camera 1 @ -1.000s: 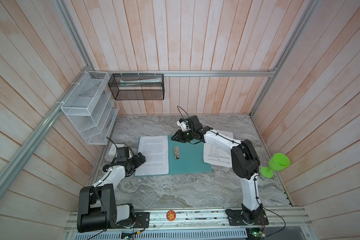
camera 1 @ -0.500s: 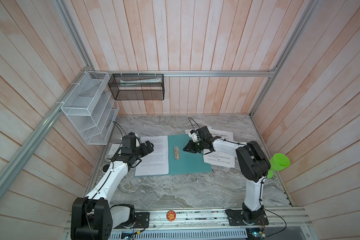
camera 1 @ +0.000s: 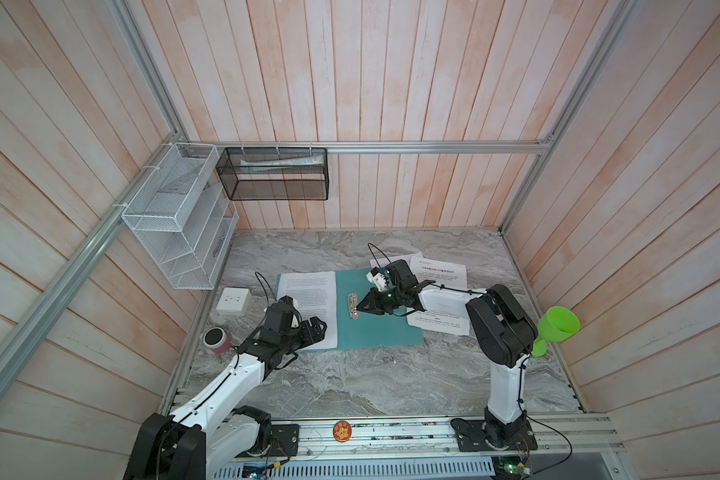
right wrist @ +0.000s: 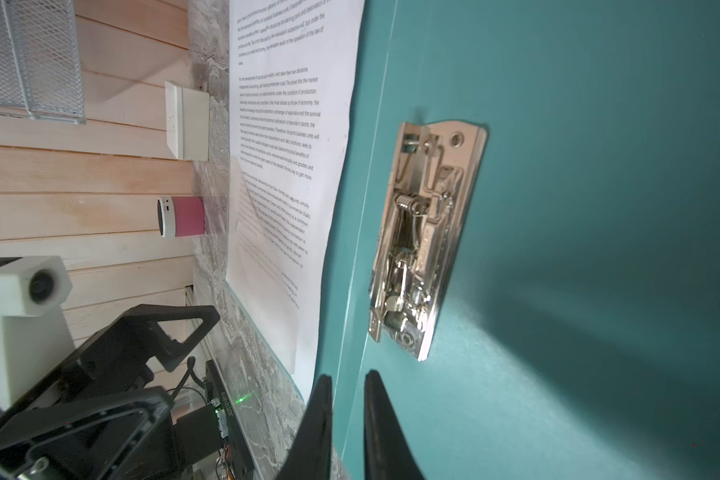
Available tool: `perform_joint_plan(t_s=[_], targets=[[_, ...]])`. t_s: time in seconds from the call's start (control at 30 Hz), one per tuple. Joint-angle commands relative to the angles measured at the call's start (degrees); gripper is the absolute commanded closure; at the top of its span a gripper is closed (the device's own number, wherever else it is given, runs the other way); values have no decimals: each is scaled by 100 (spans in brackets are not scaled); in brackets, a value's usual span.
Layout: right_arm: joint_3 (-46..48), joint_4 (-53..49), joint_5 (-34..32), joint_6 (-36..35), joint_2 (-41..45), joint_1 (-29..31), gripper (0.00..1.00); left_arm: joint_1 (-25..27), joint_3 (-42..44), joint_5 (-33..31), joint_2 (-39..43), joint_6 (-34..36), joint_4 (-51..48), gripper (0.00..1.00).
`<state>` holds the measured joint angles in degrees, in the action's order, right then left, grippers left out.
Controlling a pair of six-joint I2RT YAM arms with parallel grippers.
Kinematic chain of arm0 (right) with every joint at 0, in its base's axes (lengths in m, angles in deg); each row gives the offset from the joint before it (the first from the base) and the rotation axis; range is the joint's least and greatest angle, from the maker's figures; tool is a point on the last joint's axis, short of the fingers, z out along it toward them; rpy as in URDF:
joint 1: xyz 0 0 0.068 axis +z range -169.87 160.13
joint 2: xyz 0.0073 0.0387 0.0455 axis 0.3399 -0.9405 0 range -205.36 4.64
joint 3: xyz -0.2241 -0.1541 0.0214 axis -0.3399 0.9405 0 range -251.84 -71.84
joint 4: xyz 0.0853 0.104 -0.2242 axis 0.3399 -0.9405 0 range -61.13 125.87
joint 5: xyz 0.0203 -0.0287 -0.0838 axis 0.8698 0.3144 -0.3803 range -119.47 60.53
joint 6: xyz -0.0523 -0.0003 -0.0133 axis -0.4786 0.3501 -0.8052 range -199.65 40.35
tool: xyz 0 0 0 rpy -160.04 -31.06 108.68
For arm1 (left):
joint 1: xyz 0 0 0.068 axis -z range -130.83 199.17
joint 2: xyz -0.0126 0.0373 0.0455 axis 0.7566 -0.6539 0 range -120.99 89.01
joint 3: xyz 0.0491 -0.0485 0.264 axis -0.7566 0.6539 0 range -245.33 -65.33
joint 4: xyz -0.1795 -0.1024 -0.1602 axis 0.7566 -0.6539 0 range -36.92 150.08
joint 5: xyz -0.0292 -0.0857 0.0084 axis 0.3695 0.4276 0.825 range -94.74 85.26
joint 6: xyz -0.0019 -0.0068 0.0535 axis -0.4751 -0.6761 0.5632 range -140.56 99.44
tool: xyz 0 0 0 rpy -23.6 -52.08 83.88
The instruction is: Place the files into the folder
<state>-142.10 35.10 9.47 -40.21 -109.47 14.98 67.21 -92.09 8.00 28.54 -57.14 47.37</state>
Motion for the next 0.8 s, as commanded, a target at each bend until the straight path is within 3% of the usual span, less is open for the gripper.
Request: perform_joint_plan(t_s=[0.0, 0.77], targets=[[-48, 104, 180, 98, -116, -2, 85, 33, 177, -108, 88, -187, 212, 8], [-53, 236, 211, 54, -417, -110, 85, 43, 141, -201, -731, -239, 702, 9]])
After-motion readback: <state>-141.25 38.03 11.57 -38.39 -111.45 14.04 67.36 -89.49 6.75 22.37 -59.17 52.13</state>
